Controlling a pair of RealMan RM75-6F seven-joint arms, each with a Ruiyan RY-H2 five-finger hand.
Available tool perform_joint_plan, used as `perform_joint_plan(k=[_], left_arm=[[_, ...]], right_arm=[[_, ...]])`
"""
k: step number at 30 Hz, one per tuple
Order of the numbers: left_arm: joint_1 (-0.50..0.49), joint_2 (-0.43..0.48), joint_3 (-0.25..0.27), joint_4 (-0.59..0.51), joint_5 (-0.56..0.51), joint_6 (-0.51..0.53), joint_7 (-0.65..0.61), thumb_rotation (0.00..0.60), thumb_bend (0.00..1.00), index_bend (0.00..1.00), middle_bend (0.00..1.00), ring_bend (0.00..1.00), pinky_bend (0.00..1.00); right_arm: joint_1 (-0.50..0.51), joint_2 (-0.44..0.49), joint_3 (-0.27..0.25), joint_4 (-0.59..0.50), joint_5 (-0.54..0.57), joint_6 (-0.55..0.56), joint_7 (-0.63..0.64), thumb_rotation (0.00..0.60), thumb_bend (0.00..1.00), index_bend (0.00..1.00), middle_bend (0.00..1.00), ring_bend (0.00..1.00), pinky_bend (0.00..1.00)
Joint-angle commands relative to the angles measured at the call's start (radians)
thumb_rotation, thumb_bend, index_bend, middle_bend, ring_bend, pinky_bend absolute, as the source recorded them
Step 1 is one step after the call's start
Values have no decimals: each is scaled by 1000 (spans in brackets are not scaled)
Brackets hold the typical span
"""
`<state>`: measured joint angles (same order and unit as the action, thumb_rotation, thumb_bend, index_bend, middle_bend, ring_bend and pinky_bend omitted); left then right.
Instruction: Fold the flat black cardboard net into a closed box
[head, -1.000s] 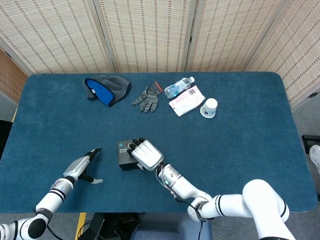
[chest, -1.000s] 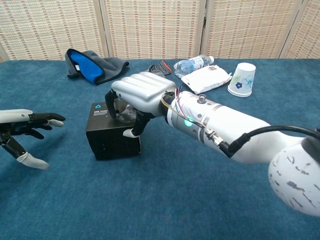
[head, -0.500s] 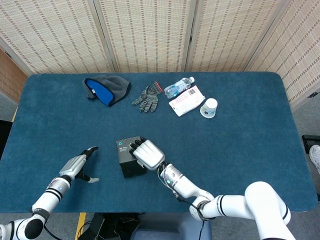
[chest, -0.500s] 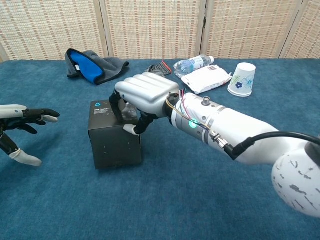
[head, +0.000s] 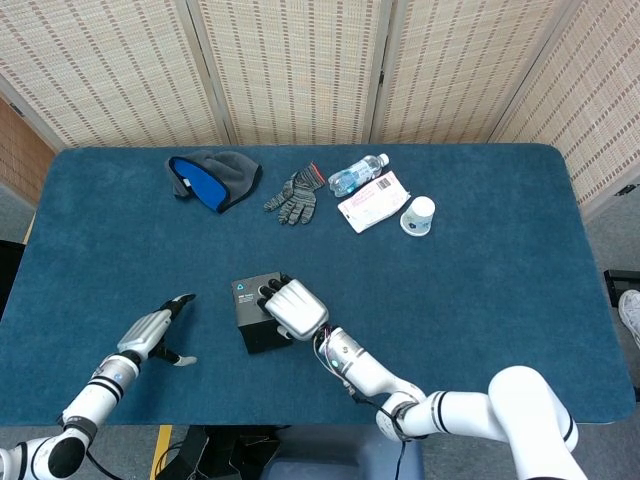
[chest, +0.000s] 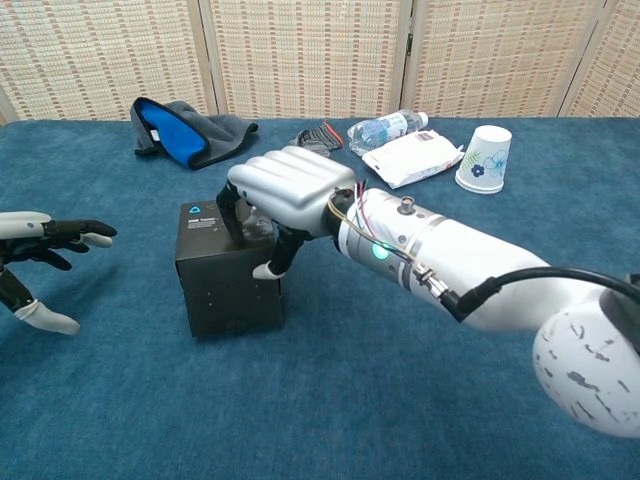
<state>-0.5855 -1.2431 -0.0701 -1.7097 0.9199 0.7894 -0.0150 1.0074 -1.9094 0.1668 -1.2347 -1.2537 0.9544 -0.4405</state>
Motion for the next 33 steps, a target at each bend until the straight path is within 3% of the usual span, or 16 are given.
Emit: perform_joint_plan(k=[1, 24, 33], left_arm=[[1, 1, 1, 0, 3, 3, 1, 600, 24, 0, 0, 0, 113], [23, 63, -21, -22, 41, -15, -89, 600, 24, 0, 0, 0, 113], [30, 71, -24, -21, 55, -15, -109, 600, 24, 0, 0, 0, 113]], right_arm=[[-1, -5, 3, 7, -3, 0, -5, 600, 186, 502, 438, 336, 362], [-7, -49, -16, 149, -155, 61, -34, 600, 256, 567, 506, 440, 525], [-10, -66, -14, 191, -187, 72, -21, 600, 256, 567, 509, 445, 538]])
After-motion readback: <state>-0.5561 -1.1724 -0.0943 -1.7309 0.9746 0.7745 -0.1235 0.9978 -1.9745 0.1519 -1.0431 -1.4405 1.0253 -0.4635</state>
